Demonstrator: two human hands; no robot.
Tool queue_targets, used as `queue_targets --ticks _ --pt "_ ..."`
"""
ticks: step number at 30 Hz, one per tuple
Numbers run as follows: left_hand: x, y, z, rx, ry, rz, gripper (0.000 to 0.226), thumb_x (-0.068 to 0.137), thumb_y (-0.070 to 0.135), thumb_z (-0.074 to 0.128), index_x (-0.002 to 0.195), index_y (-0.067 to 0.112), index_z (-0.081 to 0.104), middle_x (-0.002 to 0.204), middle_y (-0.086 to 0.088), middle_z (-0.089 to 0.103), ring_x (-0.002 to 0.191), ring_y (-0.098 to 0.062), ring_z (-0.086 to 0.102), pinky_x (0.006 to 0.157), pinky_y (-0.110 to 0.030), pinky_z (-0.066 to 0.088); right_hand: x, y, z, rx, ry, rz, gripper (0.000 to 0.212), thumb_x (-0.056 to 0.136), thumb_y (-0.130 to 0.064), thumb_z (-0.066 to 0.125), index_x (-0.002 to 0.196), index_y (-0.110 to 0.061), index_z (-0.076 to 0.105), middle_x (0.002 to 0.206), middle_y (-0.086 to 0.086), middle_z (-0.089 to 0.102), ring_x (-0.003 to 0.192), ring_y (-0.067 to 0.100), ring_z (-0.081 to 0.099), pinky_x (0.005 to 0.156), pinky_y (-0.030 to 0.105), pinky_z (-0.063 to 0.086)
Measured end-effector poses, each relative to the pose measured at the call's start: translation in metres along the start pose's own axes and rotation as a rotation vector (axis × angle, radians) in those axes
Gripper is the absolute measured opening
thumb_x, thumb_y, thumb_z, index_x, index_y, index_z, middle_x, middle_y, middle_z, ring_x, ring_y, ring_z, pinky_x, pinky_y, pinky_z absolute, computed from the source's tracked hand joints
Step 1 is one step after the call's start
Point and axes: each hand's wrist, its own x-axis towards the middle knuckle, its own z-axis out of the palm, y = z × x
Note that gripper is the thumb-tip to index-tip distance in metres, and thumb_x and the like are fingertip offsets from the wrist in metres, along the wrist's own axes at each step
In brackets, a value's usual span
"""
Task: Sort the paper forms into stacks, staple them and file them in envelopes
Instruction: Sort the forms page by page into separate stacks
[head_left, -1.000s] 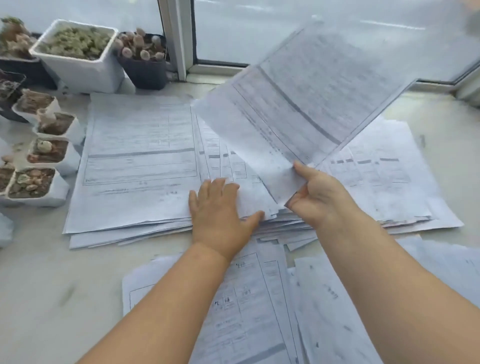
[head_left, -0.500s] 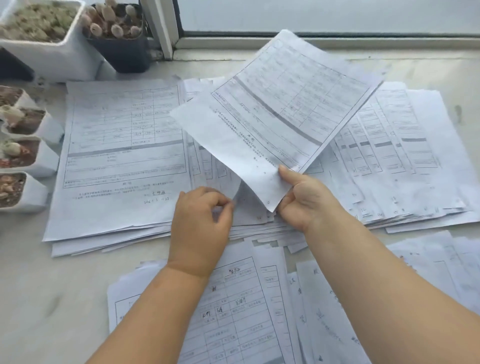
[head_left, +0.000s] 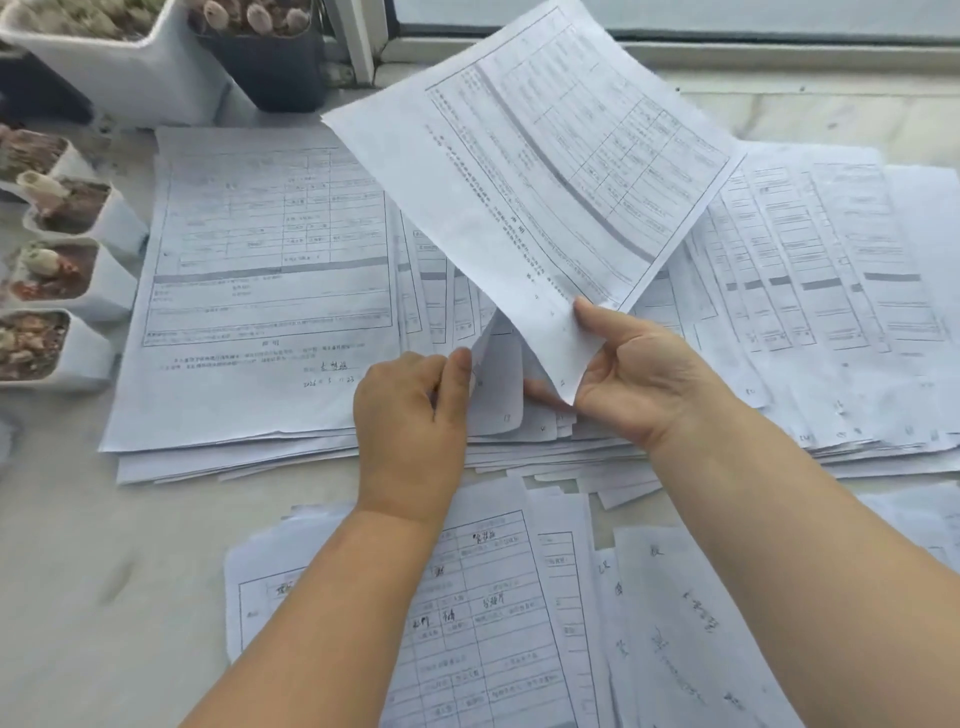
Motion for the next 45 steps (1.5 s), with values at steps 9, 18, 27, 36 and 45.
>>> queue_targets --ticks 9,18,27,36,45 --pt "-0.007 -0.003 -0.006 -0.032 -0.025 -0.067 0.011 0.083 0.033 0.062 0.077 0.026 0.057 0.062 0.009 0.06 0.069 -0.012 0.057 0.071 -0.033 0.046 0.0 0.0 0.002 -0.011 -0.024 0.008 0.025 0.099 -0.011 0.042 0.105 -0.011 0.066 0.099 0.009 0.075 0.09 0.027 0.072 0.081 0.071 0.041" --pt "-0.017 -0.002 -0.007 0.267 -0.075 0.288 0.025 0.079 0.038 0.066 0.095 0.019 0.07 0.097 0.0 0.057 0.094 -0.021 0.052 0.094 -0.058 0.038 0.0 -0.002 0.019 -0.039 -0.056 -0.013 0.022 0.099 -0.014 0.045 0.112 -0.013 0.063 0.093 0.006 0.075 0.079 0.023 0.073 0.098 0.062 0.043" --pt "-0.015 -0.026 -0.015 0.577 0.004 0.153 0.09 0.061 -0.005 0.069 0.144 0.013 0.038 0.146 -0.016 0.043 0.135 -0.04 0.036 0.114 -0.061 0.017 -0.002 0.002 0.027 -0.041 -0.038 -0.032 0.021 0.098 -0.009 0.045 0.106 -0.011 0.065 0.103 0.009 0.074 0.09 0.028 0.072 0.079 0.063 0.05" --pt "0.005 -0.026 -0.053 -0.369 0.726 -0.515 0.017 0.094 0.027 0.049 0.107 0.019 0.058 0.089 0.012 0.065 0.083 0.002 0.062 0.088 -0.027 0.051 -0.039 -0.028 -0.005 -0.443 0.326 -0.435 0.02 0.096 -0.003 0.052 0.097 -0.017 0.065 0.083 -0.007 0.076 0.08 0.008 0.072 0.068 0.026 0.059" --pt "0.002 -0.011 -0.058 -0.218 0.44 -0.204 0.021 0.099 0.023 0.049 0.097 0.008 0.063 0.081 0.015 0.064 0.077 0.004 0.058 0.078 -0.014 0.045 0.001 -0.005 0.031 -1.011 0.235 -0.185 0.019 0.095 -0.007 0.055 0.085 -0.019 0.066 0.091 0.0 0.073 0.085 0.02 0.07 0.076 0.035 0.057"
